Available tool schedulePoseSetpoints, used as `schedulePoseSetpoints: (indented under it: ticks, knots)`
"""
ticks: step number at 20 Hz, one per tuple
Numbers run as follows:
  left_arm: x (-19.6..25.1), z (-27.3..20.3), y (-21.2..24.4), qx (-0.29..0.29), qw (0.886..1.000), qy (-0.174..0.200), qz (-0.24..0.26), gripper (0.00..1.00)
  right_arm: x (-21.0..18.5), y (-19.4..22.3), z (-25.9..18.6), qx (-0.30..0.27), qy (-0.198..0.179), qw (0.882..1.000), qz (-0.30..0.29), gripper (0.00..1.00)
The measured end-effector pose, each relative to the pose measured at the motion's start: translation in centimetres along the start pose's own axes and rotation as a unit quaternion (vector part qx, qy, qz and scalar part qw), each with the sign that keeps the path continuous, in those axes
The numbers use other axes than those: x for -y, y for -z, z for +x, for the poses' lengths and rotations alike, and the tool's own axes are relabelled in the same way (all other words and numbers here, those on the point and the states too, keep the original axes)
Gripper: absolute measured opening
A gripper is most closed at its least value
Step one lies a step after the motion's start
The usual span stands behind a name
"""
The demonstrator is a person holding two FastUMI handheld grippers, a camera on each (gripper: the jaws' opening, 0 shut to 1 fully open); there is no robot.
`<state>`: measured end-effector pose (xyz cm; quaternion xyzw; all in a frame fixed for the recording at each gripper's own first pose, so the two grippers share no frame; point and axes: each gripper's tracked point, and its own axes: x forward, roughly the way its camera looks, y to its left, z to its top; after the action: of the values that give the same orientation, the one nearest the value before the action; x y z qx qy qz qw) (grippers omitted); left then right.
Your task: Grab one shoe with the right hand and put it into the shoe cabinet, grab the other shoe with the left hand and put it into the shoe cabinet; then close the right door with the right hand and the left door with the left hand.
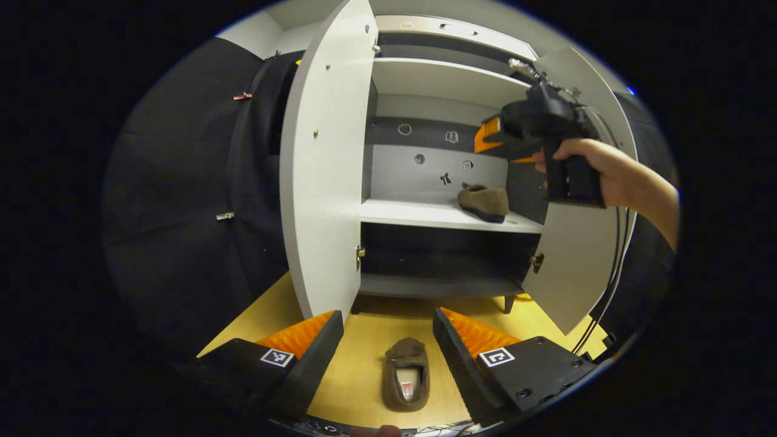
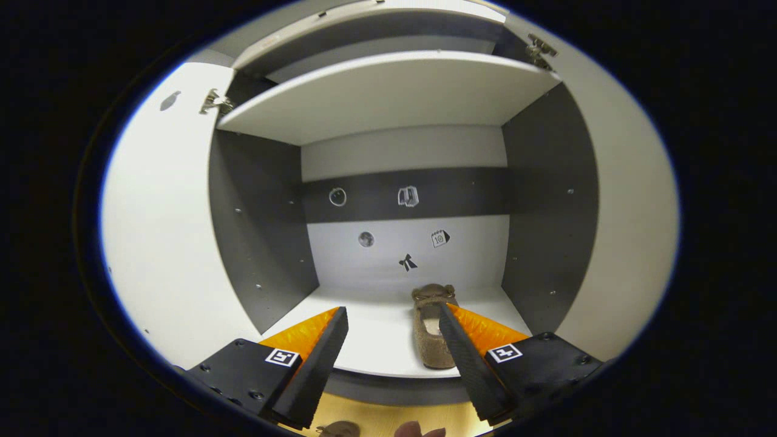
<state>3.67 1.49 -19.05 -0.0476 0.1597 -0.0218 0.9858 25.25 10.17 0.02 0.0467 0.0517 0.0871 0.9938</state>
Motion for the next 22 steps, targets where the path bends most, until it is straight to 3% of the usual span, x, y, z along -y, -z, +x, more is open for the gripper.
schedulePoseSetpoints:
  ticks: [7, 9, 12, 17, 22]
  knots:
    - [0.9, 4.2, 10.2, -0.101, 0.991, 0.049, 0.066, 0.95, -0.9, -2.3, -10.8, 0.059, -0.016, 0.998, -0.002, 1.0]
    - [0.5, 5.7, 13.0, -0.129, 0.987, 0.055, 0.081, 0.93, 0.2, -3.1, -12.6, 0.066, -0.008, 0.998, -0.001, 0.96]
    - [-0.1, 8.1, 16.4, -0.155, 0.983, 0.05, 0.09, 0.81, 1.6, -3.7, -15.3, 0.08, 0.003, 0.997, 0.0, 0.96]
    - [0.1, 12.2, 19.7, -0.172, 0.981, 0.059, 0.068, 0.75, 4.3, -2.9, -18.4, 0.075, 0.03, 0.997, -0.016, 0.97]
    - [0.1, 15.3, 21.8, -0.176, 0.981, 0.067, 0.049, 0.57, 5.7, -3.0, -20.0, 0.072, 0.045, 0.996, -0.029, 0.97]
